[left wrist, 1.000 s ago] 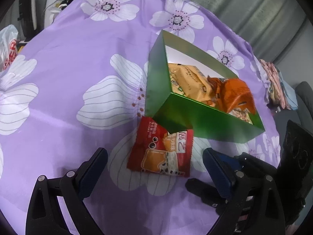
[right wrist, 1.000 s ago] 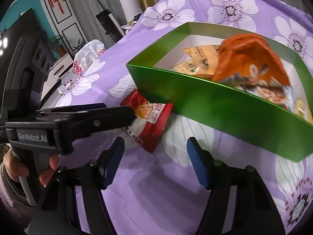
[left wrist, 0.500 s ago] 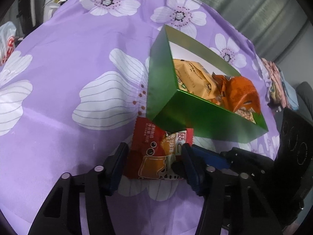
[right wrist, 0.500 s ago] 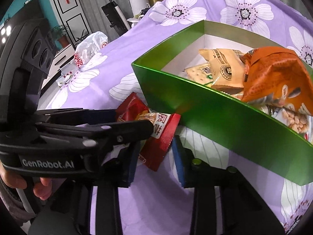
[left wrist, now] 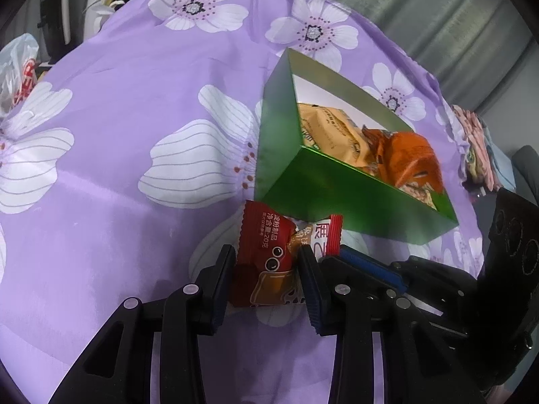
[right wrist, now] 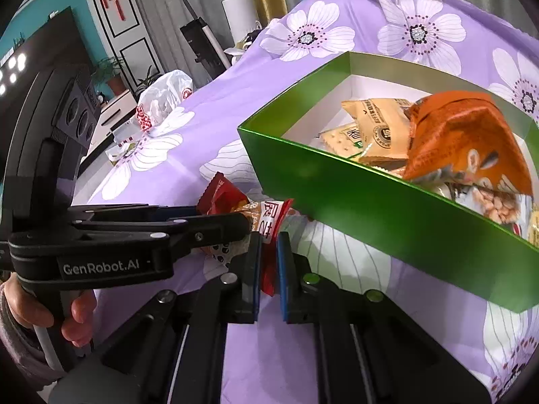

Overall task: Organize snacks
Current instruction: 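Carry the red packet into the green box and open the right gripper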

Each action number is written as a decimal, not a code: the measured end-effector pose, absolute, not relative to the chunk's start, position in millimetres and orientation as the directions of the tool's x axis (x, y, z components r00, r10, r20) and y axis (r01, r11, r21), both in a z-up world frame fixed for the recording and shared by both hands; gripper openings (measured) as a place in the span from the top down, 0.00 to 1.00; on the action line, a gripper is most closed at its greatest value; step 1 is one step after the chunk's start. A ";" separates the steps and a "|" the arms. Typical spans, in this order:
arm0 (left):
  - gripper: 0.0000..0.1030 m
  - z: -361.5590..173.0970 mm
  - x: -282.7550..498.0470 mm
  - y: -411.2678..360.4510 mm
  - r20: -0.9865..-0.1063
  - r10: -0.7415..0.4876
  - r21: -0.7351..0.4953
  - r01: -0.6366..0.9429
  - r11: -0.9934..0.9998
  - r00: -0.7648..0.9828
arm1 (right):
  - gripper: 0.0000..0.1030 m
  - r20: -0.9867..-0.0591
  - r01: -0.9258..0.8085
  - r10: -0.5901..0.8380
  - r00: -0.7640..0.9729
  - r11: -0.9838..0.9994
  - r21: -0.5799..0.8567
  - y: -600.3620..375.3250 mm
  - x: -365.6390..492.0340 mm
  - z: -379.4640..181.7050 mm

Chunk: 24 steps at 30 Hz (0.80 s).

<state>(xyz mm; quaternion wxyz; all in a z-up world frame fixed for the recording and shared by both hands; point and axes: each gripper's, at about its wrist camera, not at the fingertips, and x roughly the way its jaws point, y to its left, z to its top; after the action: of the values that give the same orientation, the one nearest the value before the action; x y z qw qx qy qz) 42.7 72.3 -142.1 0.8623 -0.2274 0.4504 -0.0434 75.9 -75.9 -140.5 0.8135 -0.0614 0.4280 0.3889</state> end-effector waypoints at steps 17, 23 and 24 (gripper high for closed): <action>0.63 -97.7 22.9 44.6 -0.717 -0.259 -0.385 -0.057 0.921 0.647 | 0.91 -0.691 -0.678 0.605 0.397 0.700 0.223 -106.7 46.8 -104.5; 0.63 -82.8 21.4 31.2 -0.703 -0.259 -0.363 -0.021 0.931 0.662 | 0.91 -0.665 -0.660 0.616 0.423 0.712 0.239 -123.4 40.9 -96.2; 0.63 -80.3 22.7 29.1 -0.701 -0.260 -0.361 -0.016 0.933 0.664 | 0.91 -0.658 -0.656 0.618 0.431 0.715 0.242 -126.5 41.0 -93.6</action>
<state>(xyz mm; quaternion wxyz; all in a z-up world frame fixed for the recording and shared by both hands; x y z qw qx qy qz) 22.7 29.1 -80.3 0.8961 -0.1707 0.4041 -0.0679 41.0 -126.5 -93.6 0.8454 -0.0251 0.3777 0.3768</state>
